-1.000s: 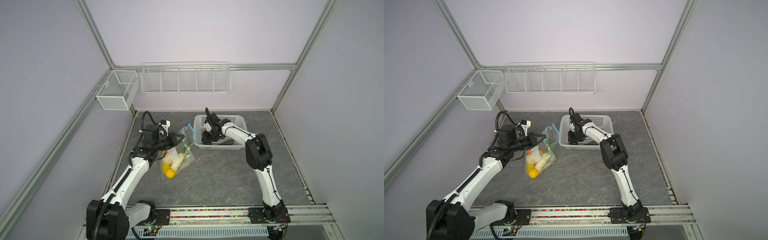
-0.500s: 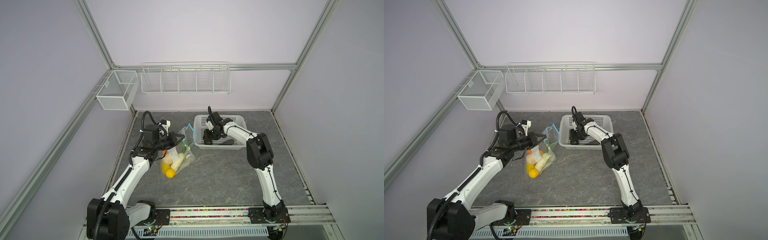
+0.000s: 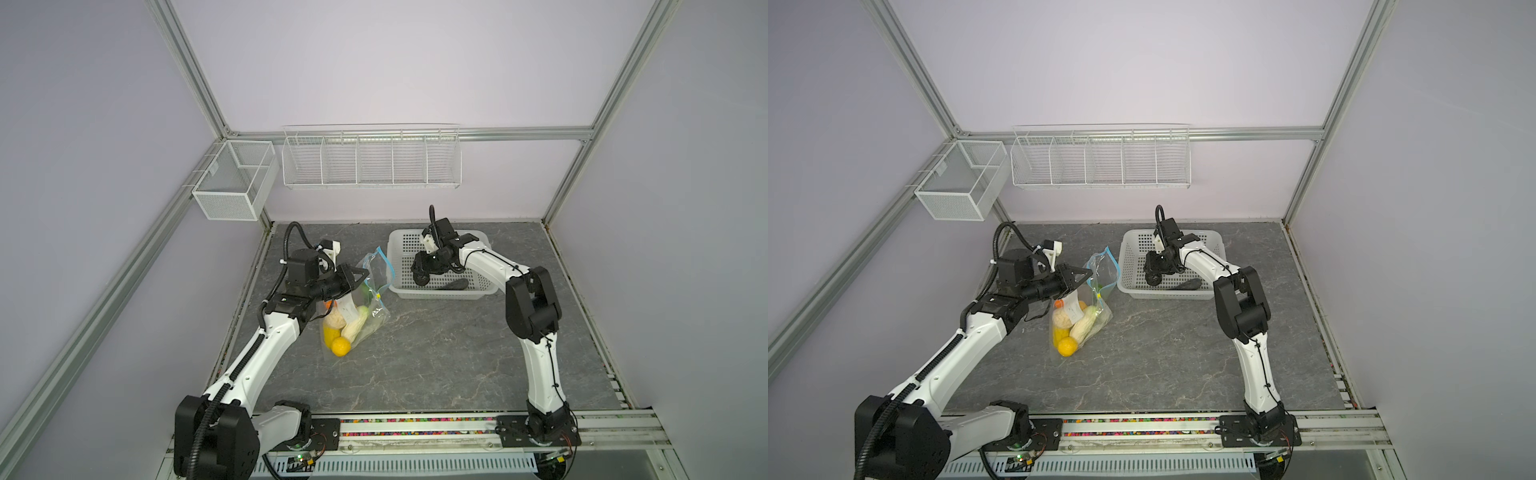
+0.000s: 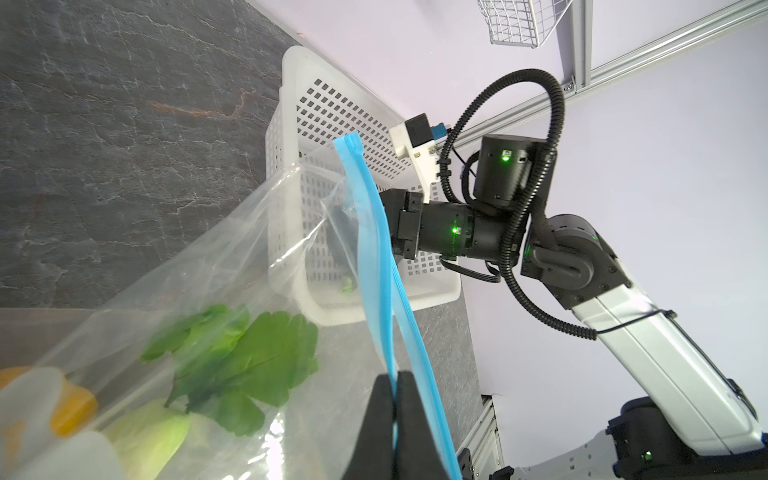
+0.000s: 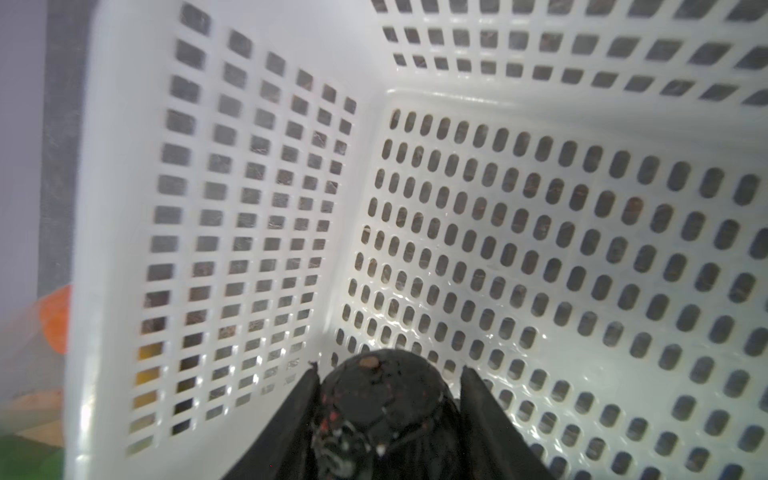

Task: Place the food in the zip-top bag and seal the zipper
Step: 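Carry the dark round item with the right gripper over the bag mouth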

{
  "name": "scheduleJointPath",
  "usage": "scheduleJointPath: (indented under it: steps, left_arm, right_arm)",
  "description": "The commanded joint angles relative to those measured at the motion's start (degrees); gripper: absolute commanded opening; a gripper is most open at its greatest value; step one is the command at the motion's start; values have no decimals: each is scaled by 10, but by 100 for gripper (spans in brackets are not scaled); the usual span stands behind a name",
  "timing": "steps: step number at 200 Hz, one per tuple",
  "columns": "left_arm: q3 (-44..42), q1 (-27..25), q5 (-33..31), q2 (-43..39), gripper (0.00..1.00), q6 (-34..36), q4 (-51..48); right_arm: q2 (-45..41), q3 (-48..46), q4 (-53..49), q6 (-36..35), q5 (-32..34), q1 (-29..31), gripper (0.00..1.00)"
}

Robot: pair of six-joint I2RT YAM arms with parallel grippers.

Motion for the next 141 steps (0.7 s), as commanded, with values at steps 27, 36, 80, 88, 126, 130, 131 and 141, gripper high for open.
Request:
scheduleJointPath:
  steps: [27,36,80,88,126,130,131,141]
  left_arm:
    - [11,-1,-11,2,0,-8,13]
    - [13,-2,-10,2,0,-6,10]
    - [24,-2,-21,-10,0,3,-11]
    - [24,-2,-20,-10,0,2,-10]
    - [33,-1,-17,-10,0,0,-7]
    - [33,-1,-16,-9,0,-1,-7]
    - [34,-1,-16,-10,0,0,-7]
    - [37,-2,-15,-9,0,0,-7]
  right_arm:
    - [-71,-27,33,9,-44,-6,44]
    - [-87,-35,40,13,-59,-4,44]
    - [-167,-68,65,23,-118,17,44]
    - [-177,-68,68,26,-128,23,44]
    - [-235,-90,102,33,-118,56,45]
    - [-236,-88,103,33,-115,60,45]
    - [-236,-88,103,32,-115,61,45]
    - [-233,-79,100,31,-116,72,45]
